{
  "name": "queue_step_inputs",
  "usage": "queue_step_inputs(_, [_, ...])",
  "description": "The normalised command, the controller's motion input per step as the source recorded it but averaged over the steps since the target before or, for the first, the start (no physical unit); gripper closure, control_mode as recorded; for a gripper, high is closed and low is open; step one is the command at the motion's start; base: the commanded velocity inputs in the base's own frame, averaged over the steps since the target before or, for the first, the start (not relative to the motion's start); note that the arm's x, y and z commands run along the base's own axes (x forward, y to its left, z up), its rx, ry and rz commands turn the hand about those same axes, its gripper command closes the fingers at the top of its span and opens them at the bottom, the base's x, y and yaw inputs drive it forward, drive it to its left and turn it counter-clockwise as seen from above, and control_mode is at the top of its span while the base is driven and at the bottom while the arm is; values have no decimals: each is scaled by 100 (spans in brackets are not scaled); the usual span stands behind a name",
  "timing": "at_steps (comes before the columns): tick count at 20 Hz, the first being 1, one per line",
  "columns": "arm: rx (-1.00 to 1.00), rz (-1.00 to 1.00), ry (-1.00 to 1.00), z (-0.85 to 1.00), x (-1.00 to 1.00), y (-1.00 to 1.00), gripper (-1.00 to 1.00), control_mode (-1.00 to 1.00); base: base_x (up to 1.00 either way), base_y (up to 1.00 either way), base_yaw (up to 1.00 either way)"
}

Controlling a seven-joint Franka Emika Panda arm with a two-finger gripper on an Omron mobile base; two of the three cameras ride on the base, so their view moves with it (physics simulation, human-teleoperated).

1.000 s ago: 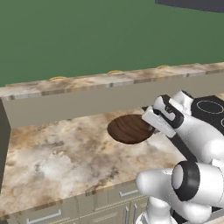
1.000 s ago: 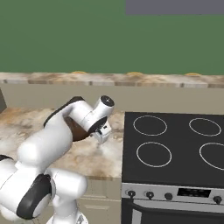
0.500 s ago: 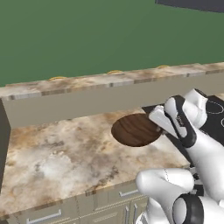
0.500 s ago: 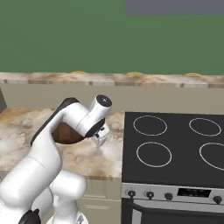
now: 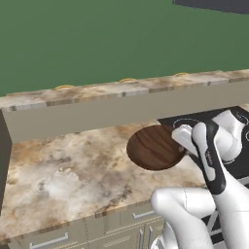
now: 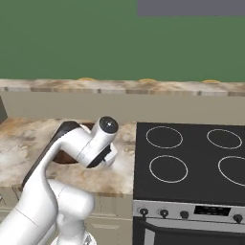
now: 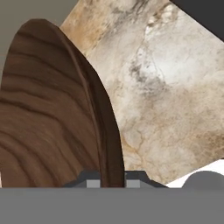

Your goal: Pick the cup and bowl from the counter and place them on the counter next to the sink.

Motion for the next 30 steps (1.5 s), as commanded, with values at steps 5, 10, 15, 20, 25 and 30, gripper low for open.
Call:
queue_step_inputs(5, [0, 0, -2, 10, -8, 3, 100, -100, 0, 0, 0])
queue_step_inputs(10, [0, 1, 1, 32, -1, 7, 100, -100, 0, 0, 0])
queue_step_inputs(15, [0, 0, 4, 17, 0, 0, 100, -100, 0, 0, 0])
queue_step_inputs(20, [0, 0, 4, 18, 0, 6, 100, -100, 0, 0, 0])
queue_step_inputs(25, [0, 0, 1, 15, 0, 8, 100, -100, 0, 0, 0])
queue_step_inputs(30, [0, 0, 5, 5, 0, 7, 100, -100, 0, 0, 0])
